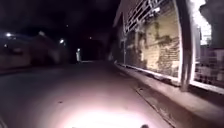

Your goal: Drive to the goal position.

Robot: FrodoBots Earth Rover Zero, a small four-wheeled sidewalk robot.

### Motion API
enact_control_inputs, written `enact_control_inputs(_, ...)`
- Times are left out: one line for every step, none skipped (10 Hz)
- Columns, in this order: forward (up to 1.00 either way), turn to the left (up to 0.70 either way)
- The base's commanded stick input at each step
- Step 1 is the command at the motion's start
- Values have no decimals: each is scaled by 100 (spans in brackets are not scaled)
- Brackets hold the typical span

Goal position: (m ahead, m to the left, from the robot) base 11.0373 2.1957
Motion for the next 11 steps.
enact_control_inputs(70, 0)
enact_control_inputs(70, 0)
enact_control_inputs(70, 0)
enact_control_inputs(70, 0)
enact_control_inputs(70, 0)
enact_control_inputs(70, 0)
enact_control_inputs(70, 0)
enact_control_inputs(70, 0)
enact_control_inputs(70, 0)
enact_control_inputs(70, 0)
enact_control_inputs(70, 18)
